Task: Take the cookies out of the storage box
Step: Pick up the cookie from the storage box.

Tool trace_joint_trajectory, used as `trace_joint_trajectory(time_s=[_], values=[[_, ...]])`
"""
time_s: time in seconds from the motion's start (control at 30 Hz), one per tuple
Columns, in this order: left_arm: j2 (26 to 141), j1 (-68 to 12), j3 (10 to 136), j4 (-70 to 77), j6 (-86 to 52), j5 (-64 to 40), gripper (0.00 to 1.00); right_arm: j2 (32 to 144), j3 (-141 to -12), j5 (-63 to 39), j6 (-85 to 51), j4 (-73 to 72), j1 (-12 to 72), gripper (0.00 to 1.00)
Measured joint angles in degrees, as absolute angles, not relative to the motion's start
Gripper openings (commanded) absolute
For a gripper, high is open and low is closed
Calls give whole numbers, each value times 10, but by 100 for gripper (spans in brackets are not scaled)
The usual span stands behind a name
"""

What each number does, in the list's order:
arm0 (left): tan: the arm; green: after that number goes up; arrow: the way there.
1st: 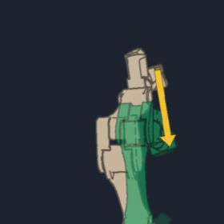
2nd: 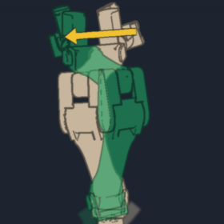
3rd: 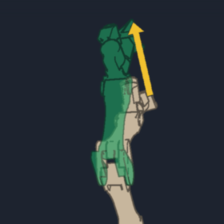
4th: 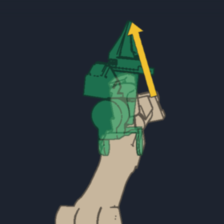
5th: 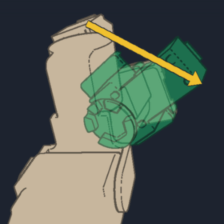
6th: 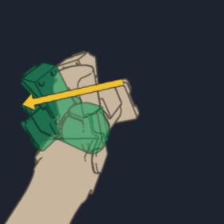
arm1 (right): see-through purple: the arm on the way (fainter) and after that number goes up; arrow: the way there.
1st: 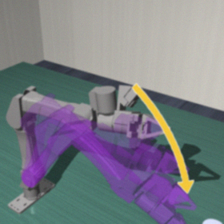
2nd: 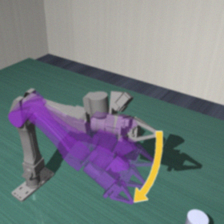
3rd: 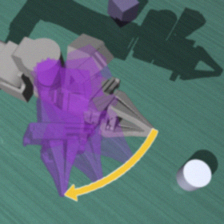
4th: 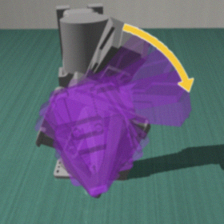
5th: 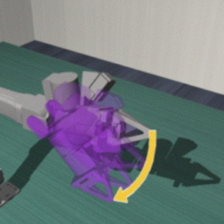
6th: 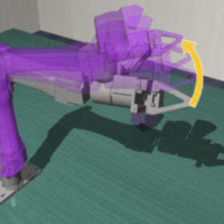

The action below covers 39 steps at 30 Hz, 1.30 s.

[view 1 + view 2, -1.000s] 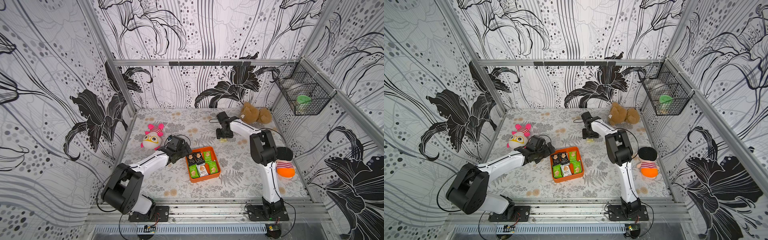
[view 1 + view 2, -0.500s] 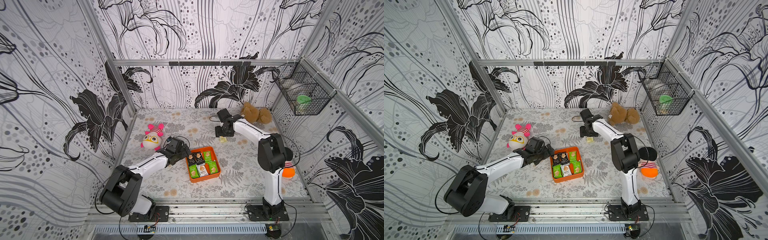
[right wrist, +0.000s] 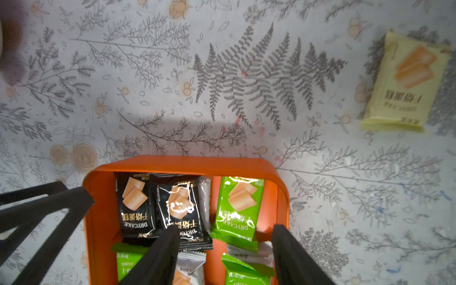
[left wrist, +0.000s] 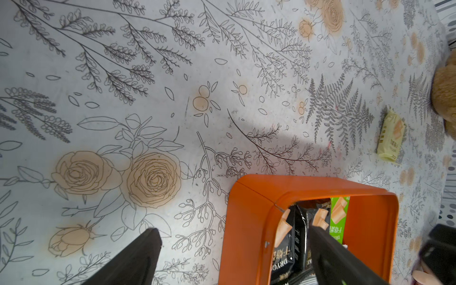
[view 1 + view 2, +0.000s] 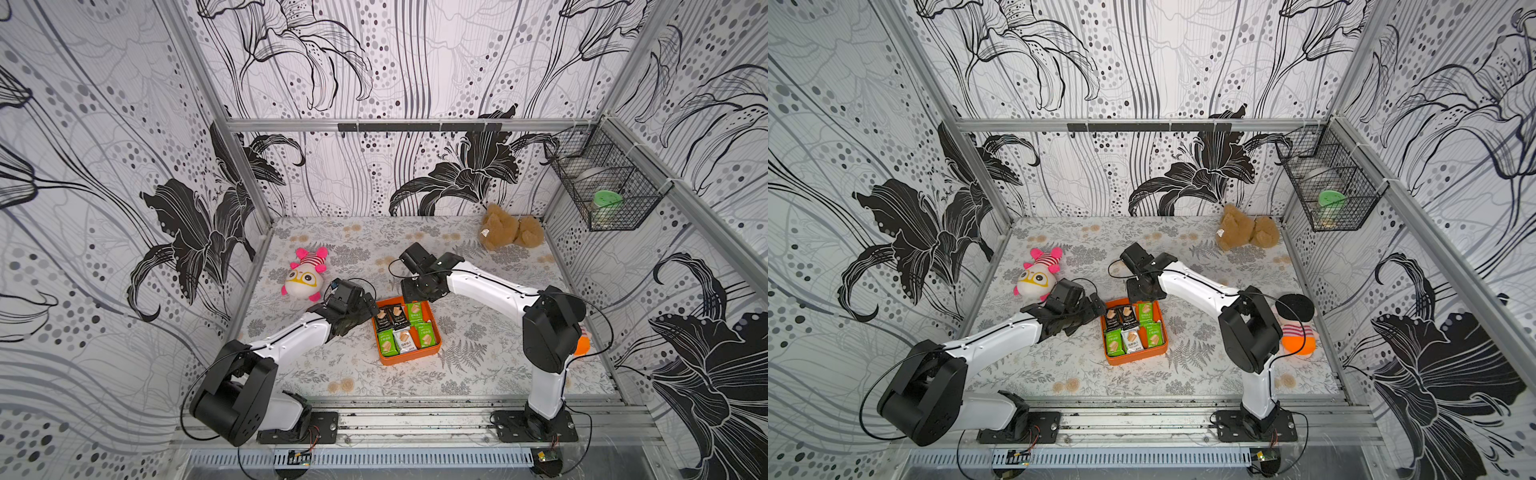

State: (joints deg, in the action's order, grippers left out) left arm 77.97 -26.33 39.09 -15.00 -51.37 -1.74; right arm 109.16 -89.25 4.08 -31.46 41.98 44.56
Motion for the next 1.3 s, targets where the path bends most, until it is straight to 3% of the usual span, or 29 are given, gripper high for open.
trace_joint_trajectory(time_s=[0.83, 1.3], values=[[722, -263, 363, -171, -515, -10, 97, 1171, -883, 104, -384, 418, 470, 66], [714, -263, 363, -172, -518, 1, 97, 1200, -906, 118, -383, 425, 470, 58]])
